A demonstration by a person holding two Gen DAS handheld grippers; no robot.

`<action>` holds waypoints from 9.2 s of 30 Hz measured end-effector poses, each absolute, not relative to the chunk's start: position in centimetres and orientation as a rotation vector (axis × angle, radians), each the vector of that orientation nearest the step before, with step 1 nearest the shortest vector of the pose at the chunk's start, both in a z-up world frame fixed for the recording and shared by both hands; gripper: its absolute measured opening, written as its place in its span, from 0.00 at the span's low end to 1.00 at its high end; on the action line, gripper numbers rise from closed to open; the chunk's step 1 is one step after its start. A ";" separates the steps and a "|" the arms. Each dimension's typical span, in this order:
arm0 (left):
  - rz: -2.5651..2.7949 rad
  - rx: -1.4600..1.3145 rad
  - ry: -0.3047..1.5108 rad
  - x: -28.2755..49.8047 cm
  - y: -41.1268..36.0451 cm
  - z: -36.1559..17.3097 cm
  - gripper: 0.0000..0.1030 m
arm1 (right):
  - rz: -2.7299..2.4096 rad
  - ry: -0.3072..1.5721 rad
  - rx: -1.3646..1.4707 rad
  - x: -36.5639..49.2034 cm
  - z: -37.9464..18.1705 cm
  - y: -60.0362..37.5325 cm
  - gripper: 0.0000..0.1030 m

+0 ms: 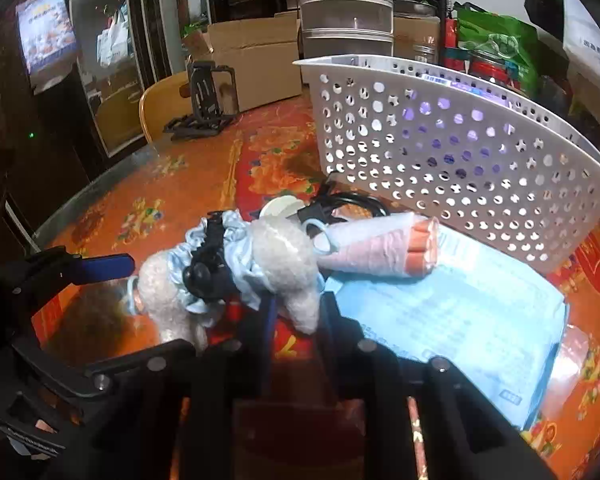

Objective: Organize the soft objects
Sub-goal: 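Close both grippers on the white plush sheep, then lift the plush sheep into the white basket and open both grippers, then withdraw both grippers and move toward the black cable and clear bag, then grasp the black cable item with the left gripper while the right grasps the clear plastic bag, then carry the cable and bag into the basket while opening both grippers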

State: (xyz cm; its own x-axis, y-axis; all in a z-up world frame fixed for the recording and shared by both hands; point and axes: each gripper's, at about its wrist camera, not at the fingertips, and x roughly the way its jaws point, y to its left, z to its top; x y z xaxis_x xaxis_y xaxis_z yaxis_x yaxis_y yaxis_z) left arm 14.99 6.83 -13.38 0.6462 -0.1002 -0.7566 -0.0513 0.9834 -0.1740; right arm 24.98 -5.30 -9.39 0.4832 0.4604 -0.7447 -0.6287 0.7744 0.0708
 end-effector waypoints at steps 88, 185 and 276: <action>-0.261 0.046 0.697 37.4 -0.9 0.1 0.96 | 0.244 0.758 -0.116 39.5 1.8 -17.6 0.73; -0.167 -0.030 0.770 27.3 1.7 -9.0 0.15 | 0.308 0.876 -0.108 20.1 -10.5 -22.6 0.42; -0.040 -0.099 0.696 29.2 7.8 3.1 0.89 | 0.308 0.733 -0.089 35.1 2.9 -19.2 0.74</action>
